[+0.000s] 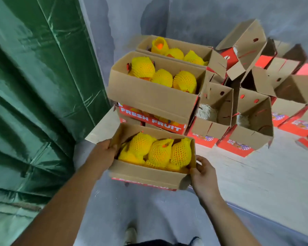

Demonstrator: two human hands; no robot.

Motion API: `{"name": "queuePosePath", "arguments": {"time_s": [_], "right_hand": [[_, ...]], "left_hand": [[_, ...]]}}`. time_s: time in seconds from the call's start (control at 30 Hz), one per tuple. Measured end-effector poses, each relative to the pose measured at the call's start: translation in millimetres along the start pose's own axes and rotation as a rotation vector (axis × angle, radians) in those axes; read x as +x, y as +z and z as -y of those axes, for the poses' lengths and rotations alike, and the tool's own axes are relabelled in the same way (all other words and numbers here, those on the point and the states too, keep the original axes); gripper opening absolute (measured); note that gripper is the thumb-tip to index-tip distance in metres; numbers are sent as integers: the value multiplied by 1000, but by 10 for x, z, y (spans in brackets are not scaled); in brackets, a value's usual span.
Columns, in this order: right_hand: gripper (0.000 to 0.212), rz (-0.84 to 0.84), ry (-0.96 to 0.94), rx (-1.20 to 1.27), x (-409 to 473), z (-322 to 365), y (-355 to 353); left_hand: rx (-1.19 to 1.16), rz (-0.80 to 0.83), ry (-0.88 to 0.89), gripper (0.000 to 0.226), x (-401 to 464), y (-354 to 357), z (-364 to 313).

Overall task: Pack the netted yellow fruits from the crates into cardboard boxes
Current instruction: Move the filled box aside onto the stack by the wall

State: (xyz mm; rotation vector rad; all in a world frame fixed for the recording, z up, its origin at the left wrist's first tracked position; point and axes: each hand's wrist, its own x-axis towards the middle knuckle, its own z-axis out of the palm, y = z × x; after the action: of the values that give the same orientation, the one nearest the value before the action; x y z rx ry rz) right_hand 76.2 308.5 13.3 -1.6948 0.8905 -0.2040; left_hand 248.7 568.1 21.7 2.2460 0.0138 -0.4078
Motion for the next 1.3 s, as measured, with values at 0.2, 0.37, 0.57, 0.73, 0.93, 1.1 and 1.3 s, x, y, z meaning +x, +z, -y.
{"name": "queuePosePath", "arguments": {"time_s": [0.2,0.37,0.57,0.73,0.93,1.1,1.3], "right_hand": [[35,-156,-6,-82,-121,-4,463],[33,-250,-94,-236,-125,107,677],[38,-317,-93,-308,42,210,842],[32,-321,-104,-346,184,236,890],[36,-303,-128,-356,267,269,898],[34,-284,-123,-351,281,249,892],[47,-192,53,-230,341,208,822]], "left_hand": [[-11,17,35,29,615,28,73],[-71,70,22,23,923,35,140],[-137,154,21,31,1137,-17,237],[-182,144,5,31,1268,14,254],[-217,138,10,36,1344,27,249],[-162,153,22,35,1349,26,240],[-57,243,32,38,1253,12,204]]}}
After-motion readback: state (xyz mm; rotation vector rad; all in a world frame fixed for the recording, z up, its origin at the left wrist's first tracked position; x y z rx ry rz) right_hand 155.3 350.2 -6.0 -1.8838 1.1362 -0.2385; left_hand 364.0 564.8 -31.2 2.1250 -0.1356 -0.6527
